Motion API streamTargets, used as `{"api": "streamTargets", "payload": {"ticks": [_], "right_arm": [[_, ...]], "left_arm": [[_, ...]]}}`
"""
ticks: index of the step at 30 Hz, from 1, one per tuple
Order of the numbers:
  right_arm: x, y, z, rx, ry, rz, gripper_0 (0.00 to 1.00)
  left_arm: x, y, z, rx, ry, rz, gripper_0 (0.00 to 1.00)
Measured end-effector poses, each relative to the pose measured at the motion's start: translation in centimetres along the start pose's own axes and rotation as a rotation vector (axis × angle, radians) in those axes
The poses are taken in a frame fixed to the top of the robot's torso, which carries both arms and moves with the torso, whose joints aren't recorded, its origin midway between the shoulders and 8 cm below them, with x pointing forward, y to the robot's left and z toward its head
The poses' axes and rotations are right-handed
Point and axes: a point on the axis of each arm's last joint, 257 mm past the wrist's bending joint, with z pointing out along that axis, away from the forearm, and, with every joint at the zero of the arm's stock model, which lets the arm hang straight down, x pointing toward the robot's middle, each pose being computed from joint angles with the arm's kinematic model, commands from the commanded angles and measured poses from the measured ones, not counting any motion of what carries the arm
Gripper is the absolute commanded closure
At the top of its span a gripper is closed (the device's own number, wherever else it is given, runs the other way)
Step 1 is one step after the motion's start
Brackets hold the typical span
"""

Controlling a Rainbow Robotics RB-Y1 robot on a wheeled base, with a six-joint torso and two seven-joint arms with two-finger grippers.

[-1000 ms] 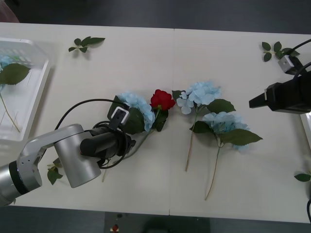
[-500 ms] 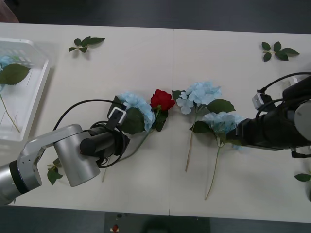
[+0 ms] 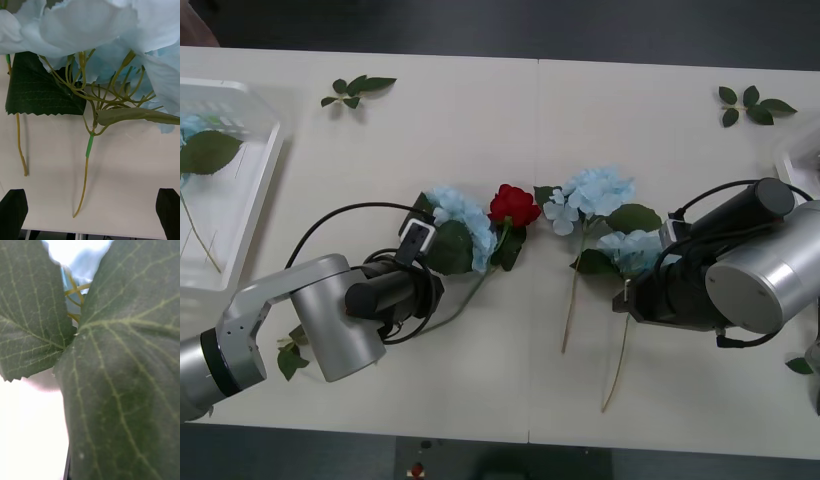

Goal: Put the red flowers into the right box and the blue flowers into the left box

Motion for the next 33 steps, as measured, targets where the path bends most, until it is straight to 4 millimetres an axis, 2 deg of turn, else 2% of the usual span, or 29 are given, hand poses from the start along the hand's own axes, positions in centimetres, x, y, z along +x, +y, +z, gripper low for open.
{"api": "streamTargets", "payload": {"ticks": [7, 10, 15, 20, 24, 29, 33], "right_arm": [[0.4, 0.2, 2.1, 0.001, 0.0, -0.009, 0.0], [1.1, 0.5, 2.7, 0.003, 0.017, -0.021, 0.0], [2.0, 0.9, 3.1, 0.003, 0.036, -0.042, 0.0], [2.2, 1.1, 3.2, 0.002, 0.04, -0.047, 0.0], [2.2, 1.1, 3.2, 0.003, 0.04, -0.047, 0.0], [1.5, 0.9, 4.2, -0.013, 0.019, -0.024, 0.0], [1.1, -0.2, 5.2, 0.011, 0.011, -0.005, 0.0]], "left_arm": [[-2.8, 0.3, -0.7, 0.001, -0.049, -0.011, 1.0], [-5.3, 1.2, -2.5, -0.01, -0.094, -0.02, 1.0], [-9.0, 4.9, -7.2, -0.059, -0.129, -0.085, 1.0], [-11.5, 11.4, -12.6, -0.135, -0.166, -0.226, 1.0], [-11.4, 18.3, -16.6, -0.235, -0.193, -0.369, 1.0], [-8.8, 27.6, -21.0, -0.397, -0.213, -0.518, 1.0], [-4.6, 34.4, -23.2, -0.515, -0.166, -0.596, 1.0]]}}
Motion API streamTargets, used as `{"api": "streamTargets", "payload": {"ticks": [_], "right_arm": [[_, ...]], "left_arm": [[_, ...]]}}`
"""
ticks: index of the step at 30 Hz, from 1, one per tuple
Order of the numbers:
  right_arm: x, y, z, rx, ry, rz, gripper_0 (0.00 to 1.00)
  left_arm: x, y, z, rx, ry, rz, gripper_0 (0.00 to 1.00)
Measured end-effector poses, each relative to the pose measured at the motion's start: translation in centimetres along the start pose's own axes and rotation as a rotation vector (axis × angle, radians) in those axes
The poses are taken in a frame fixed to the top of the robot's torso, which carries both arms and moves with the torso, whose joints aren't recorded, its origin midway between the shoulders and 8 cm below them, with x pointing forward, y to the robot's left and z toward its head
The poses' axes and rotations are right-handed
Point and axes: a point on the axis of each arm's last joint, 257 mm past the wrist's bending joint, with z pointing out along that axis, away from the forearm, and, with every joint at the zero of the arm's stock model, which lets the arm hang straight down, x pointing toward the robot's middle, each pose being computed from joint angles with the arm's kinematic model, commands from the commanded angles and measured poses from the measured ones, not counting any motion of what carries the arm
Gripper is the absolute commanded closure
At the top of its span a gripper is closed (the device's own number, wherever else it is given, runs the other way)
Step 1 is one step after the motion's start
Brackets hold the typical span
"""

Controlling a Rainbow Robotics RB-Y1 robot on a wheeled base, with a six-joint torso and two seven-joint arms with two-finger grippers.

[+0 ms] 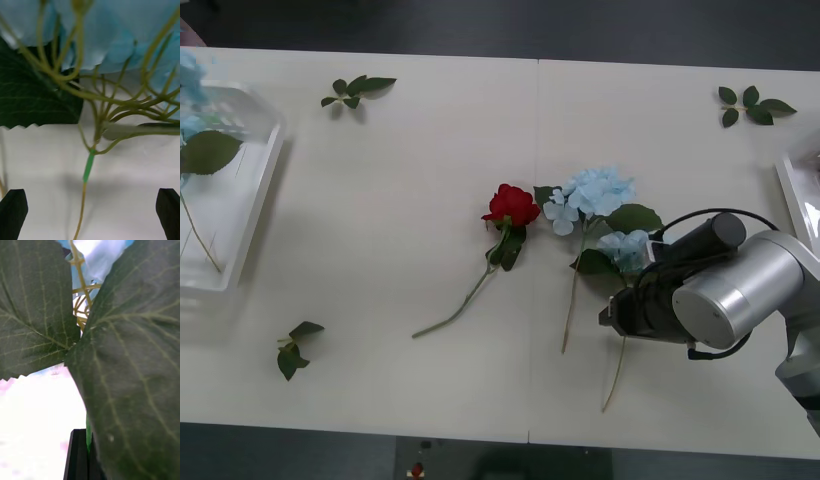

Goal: Put the red flowers into the right box and the blue flowers into the left box

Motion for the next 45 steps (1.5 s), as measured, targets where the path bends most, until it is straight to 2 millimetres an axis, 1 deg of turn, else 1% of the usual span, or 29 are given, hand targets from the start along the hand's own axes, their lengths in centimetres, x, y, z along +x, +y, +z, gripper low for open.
{"api": "streamTargets", "payload": {"ticks": [2, 5, 7, 10, 13, 14, 15, 16, 17, 18, 19, 20, 22, 23, 24, 26, 29, 31, 32, 34, 36, 38, 40, 43, 45], "right_arm": [[-0.1, -0.2, 0.3, 0.002, -0.003, 0.006, 0.0], [-0.1, -0.3, 0.7, -0.001, -0.005, 0.01, 0.0], [0.0, -0.2, 1.1, -0.004, -0.004, 0.008, 0.0], [0.4, 0.0, 1.7, -0.008, 0.0, 0.003, 0.0], [0.7, -0.1, 2.0, -0.004, 0.009, 0.003, 0.06], [0.7, -0.2, 2.0, -0.003, 0.01, 0.004, 0.1], [0.7, -0.2, 2.1, -0.002, 0.01, 0.004, 0.2], [0.7, -0.2, 2.1, -0.002, 0.011, 0.005, 0.27], [0.7, -0.3, 2.1, -0.001, 0.011, 0.005, 0.57], [0.7, -0.3, 2.1, -0.001, 0.012, 0.005, 0.81], [0.7, -0.3, 2.1, -0.001, 0.012, 0.005, 0.96], [0.7, -0.3, 2.1, 0.0, 0.012, 0.006, 1.0], [0.8, -0.4, 2.2, 0.001, 0.013, 0.006, 1.0], [0.8, -0.4, 2.2, 0.001, 0.014, 0.007, 1.0], [0.8, -0.4, 2.2, 0.001, 0.014, 0.007, 1.0], [0.8, -0.4, 2.2, 0.001, 0.014, 0.007, 1.0], [0.8, -0.4, 2.2, 0.001, 0.014, 0.007, 1.0], [0.8, -0.4, 2.2, 0.001, 0.014, 0.007, 1.0], [0.8, -0.4, 2.2, 0.001, 0.014, 0.007, 1.0], [0.8, -0.4, 2.2, 0.001, 0.014, 0.007, 1.0], [0.7, -0.3, 2.2, 0.0, 0.013, 0.007, 1.0], [0.6, -0.3, 2.1, -0.001, 0.011, 0.006, 1.0], [0.2, -0.1, 1.9, -0.005, 0.001, 0.006, 1.0], [-1.3, 0.4, 0.6, -0.027, -0.038, 0.012, 1.0], [-2.3, 0.8, -0.6, -0.043, -0.066, 0.016, 1.0]], "left_arm": [[0.1, 3.2, 1.0, -0.046, 0.015, -0.002, 1.0], [0.8, 7.3, 2.7, -0.106, 0.04, -0.016, 1.0], [1.5, 9.5, 3.9, -0.134, 0.054, -0.035, 1.0], [2.4, 11.9, 5.2, -0.162, 0.067, -0.057, 1.0], [3.4, 14.0, 6.2, -0.186, 0.082, -0.079, 1.0], [3.7, 14.6, 6.5, -0.193, 0.088, -0.086, 1.0], [4.0, 15.0, 6.6, -0.198, 0.094, -0.089, 0.97], [4.2, 15.3, 6.8, -0.201, 0.097, -0.089, 0.92], [4.4, 15.4, 6.9, -0.202, 0.099, -0.086, 0.81], [4.6, 15.4, 7.1, -0.201, 0.102, -0.082, 0.72], [4.9, 15.2, 7.2, -0.2, 0.106, -0.077, 0.65], [5.1, 15.1, 7.3, -0.198, 0.111, -0.072, 0.6], [5.5, 14.8, 7.4, -0.196, 0.12, -0.064, 0.46], [5.7, 14.7, 7.4, -0.195, 0.123, -0.061, 0.37], [5.8, 14.7, 7.5, -0.195, 0.124, -0.059, 0.29], [5.7, 14.6, 7.5, -0.193, 0.122, -0.059, 0.18], [5.1, 14.3, 7.6, -0.179, 0.097, -0.057, 0.11], [4.7, 14.1, 7.7, -0.172, 0.083, -0.056, 0.08], [4.5, 14.0, 7.7, -0.167, 0.077, -0.056, 0.04], [4.4, 13.2, 7.7, -0.139, 0.076, -0.074, 0.0], [4.0, 11.6, 7.5, -0.08, 0.079, -0.12, 0.0], [2.8, 9.6, 6.7, -0.013, 0.066, -0.162, 0.0], [1.4, 7.6, 5.6, 0.043, 0.049, -0.176, 0.0], [-0.3, 4.2, 3.9, 0.128, 0.021, -0.168, 0.0], [-0.8, 1.8, 2.9, 0.189, 0.015, -0.163, 0.0]]}}
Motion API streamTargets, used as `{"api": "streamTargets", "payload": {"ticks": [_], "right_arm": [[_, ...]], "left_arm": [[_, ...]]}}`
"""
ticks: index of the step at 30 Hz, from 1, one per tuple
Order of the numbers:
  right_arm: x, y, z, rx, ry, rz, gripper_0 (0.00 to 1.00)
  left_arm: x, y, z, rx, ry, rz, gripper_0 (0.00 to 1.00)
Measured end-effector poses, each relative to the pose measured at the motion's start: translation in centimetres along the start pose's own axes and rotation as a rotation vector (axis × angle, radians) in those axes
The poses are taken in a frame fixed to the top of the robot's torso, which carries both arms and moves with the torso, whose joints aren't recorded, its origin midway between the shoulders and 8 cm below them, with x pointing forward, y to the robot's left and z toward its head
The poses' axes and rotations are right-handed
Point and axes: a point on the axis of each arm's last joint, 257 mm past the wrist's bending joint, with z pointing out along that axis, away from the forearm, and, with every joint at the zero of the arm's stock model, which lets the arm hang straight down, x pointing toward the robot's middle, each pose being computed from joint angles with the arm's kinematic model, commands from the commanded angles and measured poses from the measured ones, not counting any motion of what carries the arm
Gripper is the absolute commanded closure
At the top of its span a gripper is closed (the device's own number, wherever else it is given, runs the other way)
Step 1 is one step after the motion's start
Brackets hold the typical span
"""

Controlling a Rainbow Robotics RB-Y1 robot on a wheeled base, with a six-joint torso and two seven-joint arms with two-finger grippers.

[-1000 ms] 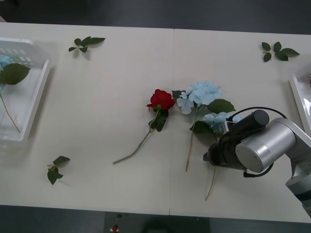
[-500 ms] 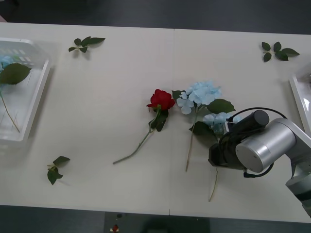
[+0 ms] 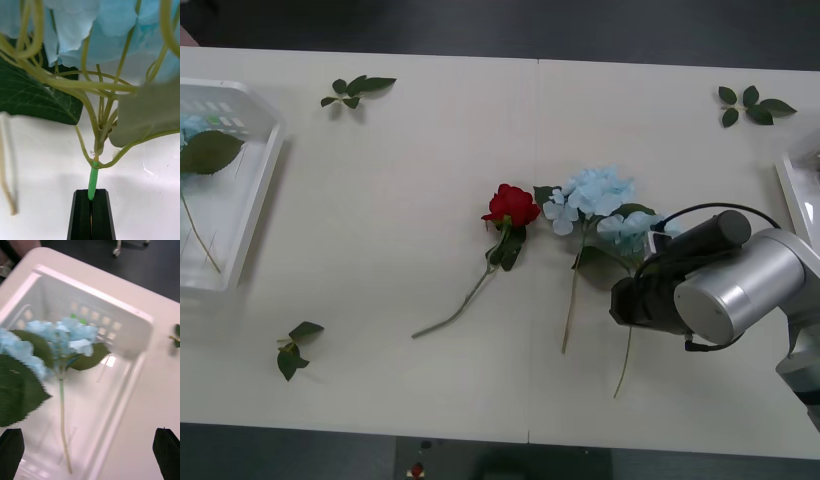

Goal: Put the red flowers into the right box and the blue flowers into the left box

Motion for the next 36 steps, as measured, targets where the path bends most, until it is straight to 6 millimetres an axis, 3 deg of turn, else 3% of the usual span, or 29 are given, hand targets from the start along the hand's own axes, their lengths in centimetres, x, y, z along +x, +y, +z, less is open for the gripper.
{"api": "streamTargets", "payload": {"ticks": [5, 11, 16, 21, 24, 31, 36], "right_arm": [[-2.3, 0.7, -3.0, -0.027, -0.061, -0.016, 1.0], [-4.0, 1.9, -6.5, -0.139, -0.084, -0.22, 1.0], [-6.0, 2.3, -10.2, -0.258, -0.133, -0.28, 1.0], [-7.2, 5.3, -14.3, -0.463, -0.233, -0.446, 1.0], [-7.4, 7.3, -16.5, -0.592, -0.269, -0.442, 1.0], [-7.6, 11.4, -20.1, -0.879, -0.278, -0.49, 1.0], [-8.7, 13.4, -22.8, -1.049, -0.279, -0.461, 1.0]], "left_arm": [[1.4, -5.3, -0.8, 0.104, 0.018, 0.057, 0.0], [5.8, -11.3, -0.8, 0.213, 0.071, 0.158, 0.0], [7.1, -17.8, -1.7, 0.377, 0.055, 0.135, 0.0], [8.2, -24.9, -5.6, 0.58, 0.083, 0.067, 0.0], [9.2, -28.5, -8.8, 0.698, 0.11, 0.043, 0.0], [11.6, -34.8, -14.1, 0.895, 0.167, 0.016, 0.0], [14.9, -39.5, -16.6, 1.011, 0.255, 0.042, 0.0]]}}
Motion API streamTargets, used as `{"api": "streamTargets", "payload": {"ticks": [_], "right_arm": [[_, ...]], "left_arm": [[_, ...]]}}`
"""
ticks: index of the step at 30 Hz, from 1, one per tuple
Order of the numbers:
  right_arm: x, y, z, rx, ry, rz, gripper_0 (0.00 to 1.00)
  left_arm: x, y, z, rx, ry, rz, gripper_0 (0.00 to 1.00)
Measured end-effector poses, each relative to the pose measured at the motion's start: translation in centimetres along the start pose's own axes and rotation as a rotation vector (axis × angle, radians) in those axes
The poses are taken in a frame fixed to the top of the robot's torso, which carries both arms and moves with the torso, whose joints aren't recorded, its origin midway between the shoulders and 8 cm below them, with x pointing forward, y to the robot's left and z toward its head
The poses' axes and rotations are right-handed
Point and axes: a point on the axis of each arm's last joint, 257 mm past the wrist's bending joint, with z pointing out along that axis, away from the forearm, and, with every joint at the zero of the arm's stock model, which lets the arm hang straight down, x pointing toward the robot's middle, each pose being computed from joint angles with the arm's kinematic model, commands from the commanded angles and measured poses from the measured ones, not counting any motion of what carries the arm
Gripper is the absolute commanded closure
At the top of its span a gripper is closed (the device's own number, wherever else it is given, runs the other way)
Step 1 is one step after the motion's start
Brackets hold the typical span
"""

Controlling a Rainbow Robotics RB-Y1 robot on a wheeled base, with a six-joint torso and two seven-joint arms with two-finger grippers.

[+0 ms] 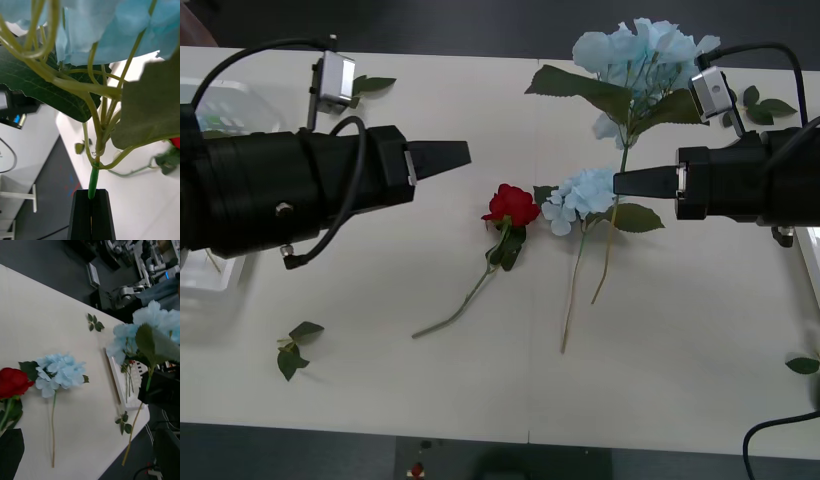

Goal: Put the red flowers into the right box and the blue flowers into the left box

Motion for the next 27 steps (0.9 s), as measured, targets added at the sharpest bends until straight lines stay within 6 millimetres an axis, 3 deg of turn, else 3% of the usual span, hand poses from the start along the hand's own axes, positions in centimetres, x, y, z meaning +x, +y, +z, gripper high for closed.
{"api": "streamTargets", "payload": {"ticks": [9, 13, 21, 22, 23, 24, 25, 27], "right_arm": [[-4.3, 3.1, 0.1, -0.157, -0.085, 0.021, 1.0], [-6.4, 4.7, 1.0, -0.24, -0.135, 0.049, 1.0], [-8.8, 7.3, 3.6, -0.348, -0.178, 0.096, 1.0], [-8.8, 7.6, 3.9, -0.356, -0.177, 0.1, 1.0], [-8.9, 7.8, 4.1, -0.362, -0.177, 0.103, 1.0], [-8.8, 7.9, 4.3, -0.365, -0.175, 0.104, 1.0], [-8.8, 7.9, 4.5, -0.366, -0.175, 0.106, 1.0], [-8.8, 8.0, 4.6, -0.37, -0.176, 0.108, 1.0]], "left_arm": [[3.9, -5.2, 3.7, 0.111, 0.112, 0.038, 0.0], [5.0, -6.5, 5.1, 0.14, 0.147, 0.043, 0.0], [5.8, -8.4, 9.3, 0.194, 0.171, 0.001, 0.0], [5.9, -8.6, 9.6, 0.197, 0.172, 0.004, 0.05], [6.0, -8.7, 9.9, 0.198, 0.173, 0.008, 0.35], [5.9, -8.9, 10.1, 0.2, 0.173, 0.011, 0.35], [5.9, -9.0, 10.2, 0.202, 0.171, 0.015, 0.94], [5.7, -9.2, 10.2, 0.204, 0.17, 0.018, 1.0]]}}
